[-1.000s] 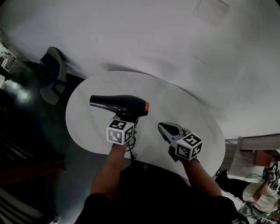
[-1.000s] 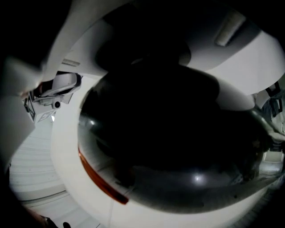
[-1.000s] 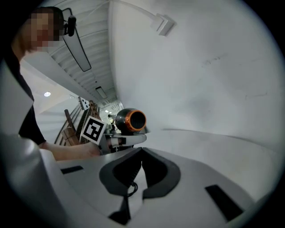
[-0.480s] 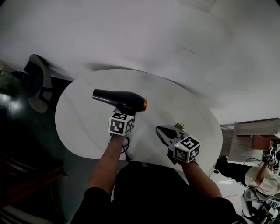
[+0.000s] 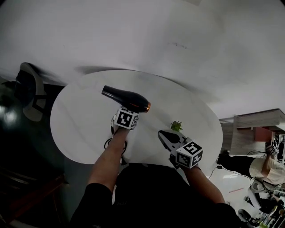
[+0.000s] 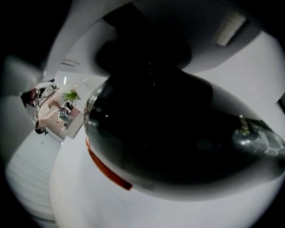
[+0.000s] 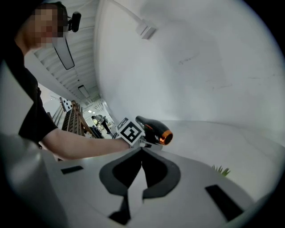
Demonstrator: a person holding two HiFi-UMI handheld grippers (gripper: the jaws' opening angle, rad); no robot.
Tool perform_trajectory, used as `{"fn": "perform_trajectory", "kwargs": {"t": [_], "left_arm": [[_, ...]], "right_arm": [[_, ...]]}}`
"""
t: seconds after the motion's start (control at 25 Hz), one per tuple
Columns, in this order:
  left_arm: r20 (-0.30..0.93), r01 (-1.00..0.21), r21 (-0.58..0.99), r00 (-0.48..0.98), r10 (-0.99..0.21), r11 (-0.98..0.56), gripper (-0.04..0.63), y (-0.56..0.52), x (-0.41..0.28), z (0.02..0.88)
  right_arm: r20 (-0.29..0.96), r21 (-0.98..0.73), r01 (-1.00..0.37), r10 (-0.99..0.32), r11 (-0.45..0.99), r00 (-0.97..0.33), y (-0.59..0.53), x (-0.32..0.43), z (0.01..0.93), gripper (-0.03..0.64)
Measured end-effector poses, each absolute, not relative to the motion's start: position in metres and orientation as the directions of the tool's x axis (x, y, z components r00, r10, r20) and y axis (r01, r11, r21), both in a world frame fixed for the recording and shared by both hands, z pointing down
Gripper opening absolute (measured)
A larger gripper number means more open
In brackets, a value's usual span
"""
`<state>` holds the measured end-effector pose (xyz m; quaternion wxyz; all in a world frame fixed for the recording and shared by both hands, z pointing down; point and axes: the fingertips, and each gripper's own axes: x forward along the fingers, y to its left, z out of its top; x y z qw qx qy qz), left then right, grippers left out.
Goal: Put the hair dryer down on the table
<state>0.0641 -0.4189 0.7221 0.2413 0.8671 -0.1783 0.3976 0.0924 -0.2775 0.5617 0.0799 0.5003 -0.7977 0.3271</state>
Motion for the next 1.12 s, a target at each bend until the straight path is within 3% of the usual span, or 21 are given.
{"fn": "perform_trajectory", "kwargs": {"t": [0.24, 0.72, 0.96, 1.12], "left_arm": [[0.825, -0.459, 0.240, 0.561, -0.070, -0.855, 0.118, -0.407, 0.075, 0.747], [0.816, -0.455, 0.274, 0.577, -0.046, -0.847, 0.121, -0.407, 0.074, 0.738], [0.838, -0.458, 0.183, 0.536, -0.106, -0.870, 0.123, -0.407, 0.075, 0.740], [0.831, -0.462, 0.209, 0.548, -0.092, -0.862, 0.124, -0.408, 0.076, 0.739]], "right_arm": [[0.462, -0.471, -0.853, -0.761, 0.225, -0.456, -0.260, 0.100, 0.568, 0.012], [0.439, -0.498, -0.846, -0.785, 0.192, -0.437, -0.246, 0.104, 0.569, 0.012], [0.432, -0.514, -0.839, -0.790, 0.180, -0.435, -0.241, 0.106, 0.570, 0.012], [0.436, -0.507, -0.843, -0.791, 0.179, -0.430, -0.239, 0.108, 0.569, 0.012]]}}
